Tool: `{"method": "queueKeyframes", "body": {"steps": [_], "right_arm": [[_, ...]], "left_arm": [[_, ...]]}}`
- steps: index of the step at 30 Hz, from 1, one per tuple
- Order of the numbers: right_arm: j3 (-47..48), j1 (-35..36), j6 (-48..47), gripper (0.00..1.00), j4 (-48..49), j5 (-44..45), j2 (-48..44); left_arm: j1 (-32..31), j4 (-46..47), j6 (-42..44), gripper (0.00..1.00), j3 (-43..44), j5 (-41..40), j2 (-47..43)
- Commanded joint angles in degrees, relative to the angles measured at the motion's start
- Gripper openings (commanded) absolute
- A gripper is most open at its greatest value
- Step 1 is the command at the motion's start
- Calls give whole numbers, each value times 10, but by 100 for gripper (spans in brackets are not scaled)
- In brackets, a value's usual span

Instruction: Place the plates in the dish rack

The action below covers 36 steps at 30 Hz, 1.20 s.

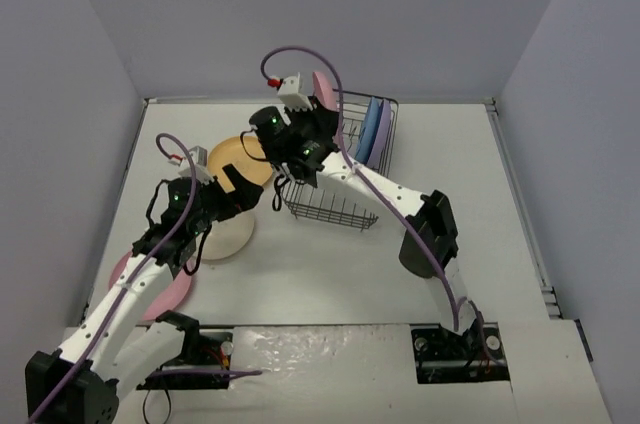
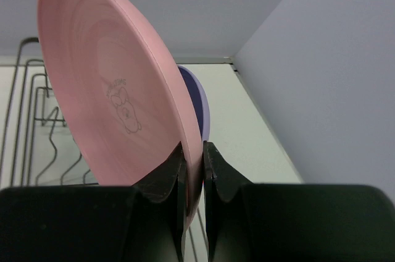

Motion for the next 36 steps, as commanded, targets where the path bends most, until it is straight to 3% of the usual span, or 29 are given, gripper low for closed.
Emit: {"method": "queueKeyframes", "body": {"steps": [1, 5, 13, 29, 36], "right_arm": [[-76, -16, -710, 0, 836, 211, 24], [-7, -28, -810, 0, 920, 209, 84], [53, -50, -836, 0, 926, 228, 153], [115, -89, -720, 0, 764, 249, 196], [137, -91, -755, 0, 719, 236, 229]], "left_arm": [[12, 35, 0, 97, 10, 27, -17], [16, 27, 11, 97, 11, 14, -29], [27, 32, 40, 97, 7, 6, -25], [75, 96, 49, 97, 2, 101, 59], [86, 96, 53, 97, -7, 109, 54]]}}
